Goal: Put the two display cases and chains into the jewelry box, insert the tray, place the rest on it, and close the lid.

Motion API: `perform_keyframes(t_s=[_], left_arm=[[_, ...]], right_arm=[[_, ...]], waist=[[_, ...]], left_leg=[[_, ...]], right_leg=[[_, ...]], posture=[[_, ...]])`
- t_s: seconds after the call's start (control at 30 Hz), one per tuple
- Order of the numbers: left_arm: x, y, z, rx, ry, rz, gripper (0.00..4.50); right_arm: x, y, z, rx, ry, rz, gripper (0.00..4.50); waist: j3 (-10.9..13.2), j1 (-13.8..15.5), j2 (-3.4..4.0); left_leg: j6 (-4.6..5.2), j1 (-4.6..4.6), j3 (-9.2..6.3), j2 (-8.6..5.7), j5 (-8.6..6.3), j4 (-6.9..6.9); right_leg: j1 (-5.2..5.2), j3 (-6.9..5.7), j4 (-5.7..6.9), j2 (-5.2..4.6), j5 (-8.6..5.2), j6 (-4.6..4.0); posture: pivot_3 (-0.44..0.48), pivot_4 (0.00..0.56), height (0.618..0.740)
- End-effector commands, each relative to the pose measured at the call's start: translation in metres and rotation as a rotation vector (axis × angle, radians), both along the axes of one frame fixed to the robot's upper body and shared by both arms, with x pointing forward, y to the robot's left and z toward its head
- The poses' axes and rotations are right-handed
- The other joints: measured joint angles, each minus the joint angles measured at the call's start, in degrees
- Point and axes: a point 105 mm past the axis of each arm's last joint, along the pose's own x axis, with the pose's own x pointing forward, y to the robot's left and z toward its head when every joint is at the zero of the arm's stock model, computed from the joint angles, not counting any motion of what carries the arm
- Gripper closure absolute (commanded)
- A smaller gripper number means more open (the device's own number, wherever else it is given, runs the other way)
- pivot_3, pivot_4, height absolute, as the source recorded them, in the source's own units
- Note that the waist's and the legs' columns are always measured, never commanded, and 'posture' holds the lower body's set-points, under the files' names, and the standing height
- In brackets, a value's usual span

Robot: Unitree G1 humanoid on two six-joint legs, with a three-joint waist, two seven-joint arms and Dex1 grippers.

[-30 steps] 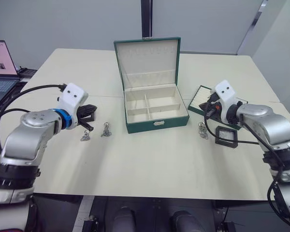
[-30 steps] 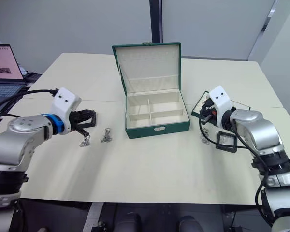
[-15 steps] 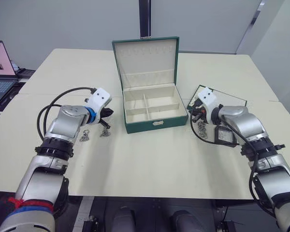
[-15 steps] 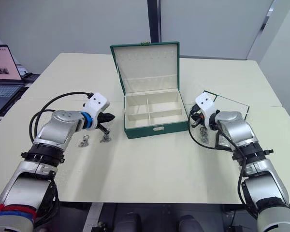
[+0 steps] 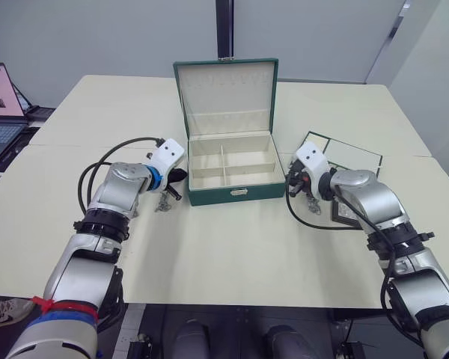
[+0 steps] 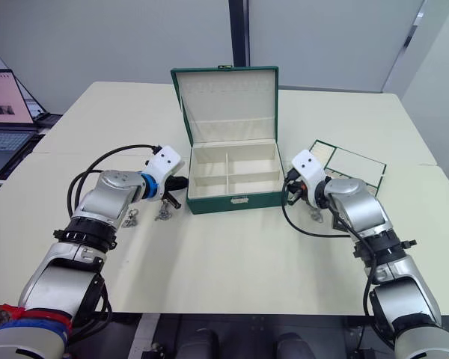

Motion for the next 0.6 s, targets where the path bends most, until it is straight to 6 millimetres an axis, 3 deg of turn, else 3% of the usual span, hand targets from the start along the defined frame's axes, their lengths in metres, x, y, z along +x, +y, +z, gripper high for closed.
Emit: perform_keyframes(t_s=[0.03,0.6], left_arm=[[0.004,-0.008,0.015,0.002,-0.046,-0.04,4.5],[-0.006,-0.03,0.006,0.002,-0.001,-0.135,4.5]], right_arm=[[-0.007,0.008,0.016,0.036,-0.048,0.02,4.48],[-0.036,0.011,0.007,0.059,-0.01,-0.002,4.48]], waist=[[0.0,0.0,0.0],[0.0,0.2,0.0]], left_leg=[[0.0,0.0,-0.01,0.0,0.0,0.0],[0.0,-0.01,-0.02,-0.01,0.0,-0.01]], right_leg=[[0.0,-0.01,0.0,0.0,0.0,0.0],[0.04,-0.02,-0.02,0.0,0.0,0.0]], posture=[[0.0,0.15,0.726],[0.0,0.15,0.726]])
